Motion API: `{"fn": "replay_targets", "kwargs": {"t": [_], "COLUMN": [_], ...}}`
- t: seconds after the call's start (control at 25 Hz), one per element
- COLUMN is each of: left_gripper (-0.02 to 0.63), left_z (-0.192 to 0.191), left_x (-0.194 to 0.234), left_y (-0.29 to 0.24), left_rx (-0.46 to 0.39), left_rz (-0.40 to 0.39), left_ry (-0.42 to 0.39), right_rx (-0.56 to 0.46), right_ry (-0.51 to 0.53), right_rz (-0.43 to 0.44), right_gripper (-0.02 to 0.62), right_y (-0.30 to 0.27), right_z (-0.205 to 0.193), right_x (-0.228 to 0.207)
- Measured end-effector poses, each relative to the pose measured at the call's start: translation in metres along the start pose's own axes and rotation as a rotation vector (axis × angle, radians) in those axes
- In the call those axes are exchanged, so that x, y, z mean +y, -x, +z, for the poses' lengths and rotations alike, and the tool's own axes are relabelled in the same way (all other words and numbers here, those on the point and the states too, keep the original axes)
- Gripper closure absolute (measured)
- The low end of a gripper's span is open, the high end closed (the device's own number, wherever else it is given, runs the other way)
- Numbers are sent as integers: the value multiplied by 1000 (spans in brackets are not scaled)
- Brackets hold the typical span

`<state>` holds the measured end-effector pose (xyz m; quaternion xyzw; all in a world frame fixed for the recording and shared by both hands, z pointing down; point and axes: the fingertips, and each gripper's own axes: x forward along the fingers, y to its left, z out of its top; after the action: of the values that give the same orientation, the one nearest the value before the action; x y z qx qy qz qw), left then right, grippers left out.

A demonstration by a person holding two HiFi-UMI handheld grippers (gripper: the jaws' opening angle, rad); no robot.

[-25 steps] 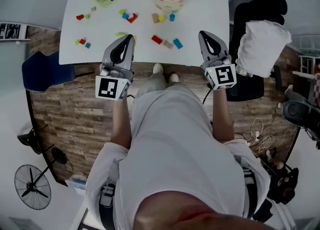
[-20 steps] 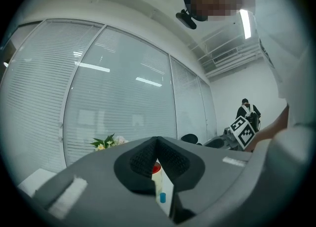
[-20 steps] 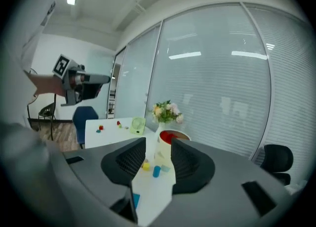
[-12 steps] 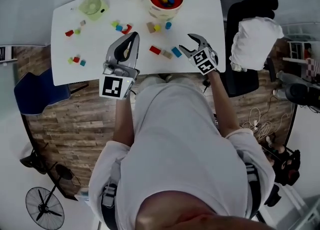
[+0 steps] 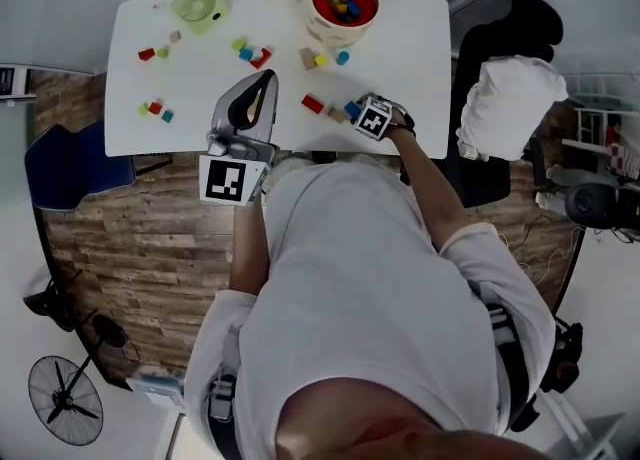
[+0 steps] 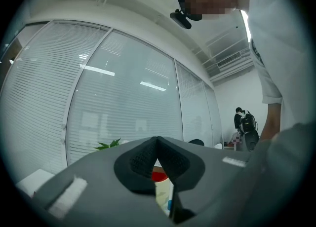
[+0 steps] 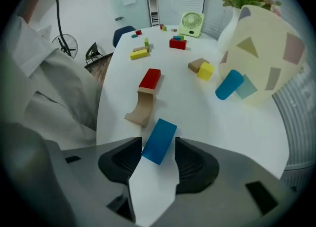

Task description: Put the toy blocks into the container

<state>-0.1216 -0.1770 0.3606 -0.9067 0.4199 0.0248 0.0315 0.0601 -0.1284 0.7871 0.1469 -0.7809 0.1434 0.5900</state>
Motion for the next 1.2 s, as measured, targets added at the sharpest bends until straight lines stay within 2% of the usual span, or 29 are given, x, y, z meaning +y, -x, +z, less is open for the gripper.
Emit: {"fn": "replay_targets", "kwargs": {"t": [0.16,0.28,0.36,0.48,0.6,0.72,0.8,0.92,1.0,1.08,1.2], "left_gripper": [609,609,609,609,609,609,609,609,609,609,609], "left_z": [8,11,11,12,13,11,10,12,15,17,21], "left_x": [-3,-8,-10,-15,-21,-24,-26,-30,-33,-35,-37], "left_y": [8,8,4,-2,-9,-15,-19,-21,-21,-18,-11], "left_rx": [-13,-10,-6,5,12,16,19,20,17,15,2], "left_rz": [48,62,61,52,38,25,18,13,16,26,65], "left_ry": [-1,-9,-17,-28,-33,-34,-34,-39,-43,-43,-16], "right_rx": [-24,-73,-152,-340,-581,-827,-974,-1149,-1204,-1175,-987], "right_ry": [-21,-56,-137,-306,-451,-548,-575,-558,-510,-424,-250], "right_rz": [5,17,5,-10,-48,-108,-157,-221,-256,-294,-354], "right_gripper": [451,459,460,460,460,460,460,460,460,460,460], "right_y": [-5,-5,0,28,71,125,165,227,260,277,272], "right_z": [-3,-6,-6,2,12,21,28,40,51,65,88], "right_x": [-2,-4,-12,-29,-55,-86,-106,-132,-148,-164,-189]}}
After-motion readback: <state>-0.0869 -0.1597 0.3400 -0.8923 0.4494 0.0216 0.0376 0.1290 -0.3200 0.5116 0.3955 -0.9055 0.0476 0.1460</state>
